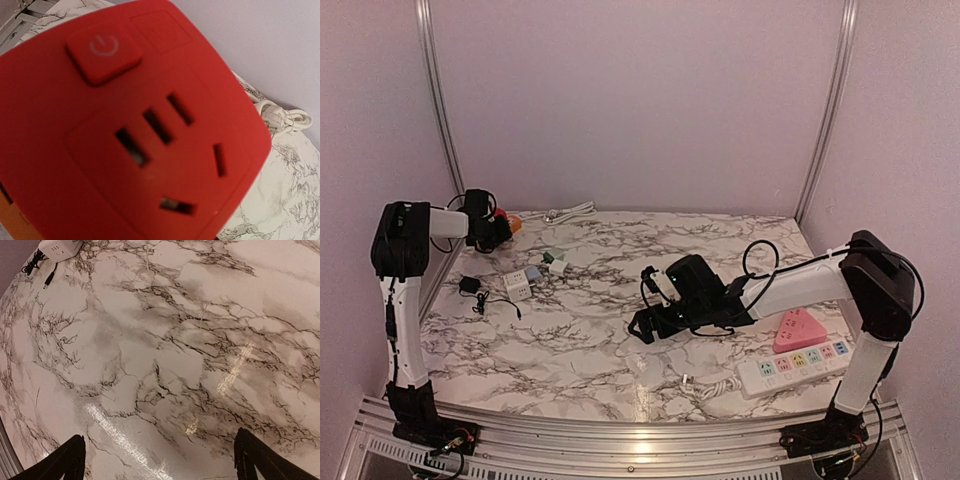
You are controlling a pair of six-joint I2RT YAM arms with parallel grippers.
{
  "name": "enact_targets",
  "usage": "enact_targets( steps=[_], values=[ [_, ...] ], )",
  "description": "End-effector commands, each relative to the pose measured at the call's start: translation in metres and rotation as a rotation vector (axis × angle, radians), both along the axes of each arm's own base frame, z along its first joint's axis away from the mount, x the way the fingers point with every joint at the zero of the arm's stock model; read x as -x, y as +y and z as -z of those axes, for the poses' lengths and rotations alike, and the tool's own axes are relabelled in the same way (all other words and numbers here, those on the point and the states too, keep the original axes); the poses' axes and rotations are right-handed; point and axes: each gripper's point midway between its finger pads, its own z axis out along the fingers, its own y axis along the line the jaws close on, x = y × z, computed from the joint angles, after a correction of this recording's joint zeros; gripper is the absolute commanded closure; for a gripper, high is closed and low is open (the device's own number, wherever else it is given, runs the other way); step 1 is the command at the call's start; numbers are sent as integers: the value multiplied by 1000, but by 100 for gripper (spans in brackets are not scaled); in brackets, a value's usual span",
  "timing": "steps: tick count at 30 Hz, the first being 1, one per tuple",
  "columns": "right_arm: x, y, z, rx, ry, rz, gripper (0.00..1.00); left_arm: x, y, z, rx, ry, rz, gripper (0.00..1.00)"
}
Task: Insert the plug
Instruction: Move the socket to the center of the board.
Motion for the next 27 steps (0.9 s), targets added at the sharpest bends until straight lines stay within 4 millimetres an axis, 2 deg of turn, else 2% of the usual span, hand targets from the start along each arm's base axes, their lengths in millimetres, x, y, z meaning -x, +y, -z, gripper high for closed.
enact_targets(
  steps=[1,7,11,13,16,17,18,24,27],
  values=[
    [1,7,-4,-15,-4,-5,2,-14,25,-7,12,3,-45,71],
    [2,4,-2,-13,2,1,3,-26,43,-20,6,-24,-81,71],
    [2,4,-2,-9,-2,3,2,-27,34,-23,58,-26,-51,71],
    [0,4,-3,-5,-5,4,2,-23,22,-29,84,-40,-30,71],
    [-3,5,-9,1,-22,8,2,-16,-6,-60,123,-129,8,69],
    [-5,5,-13,-1,-31,12,2,-12,-9,-70,131,-154,11,67],
    [-4,2,-13,14,-28,15,2,-6,-31,-80,138,-175,45,65],
    [-8,-20,-25,53,-63,80,1,26,-86,-147,118,-290,163,52],
    [-12,-39,-28,65,-76,140,2,48,-112,-179,84,-347,227,40]
  ],
)
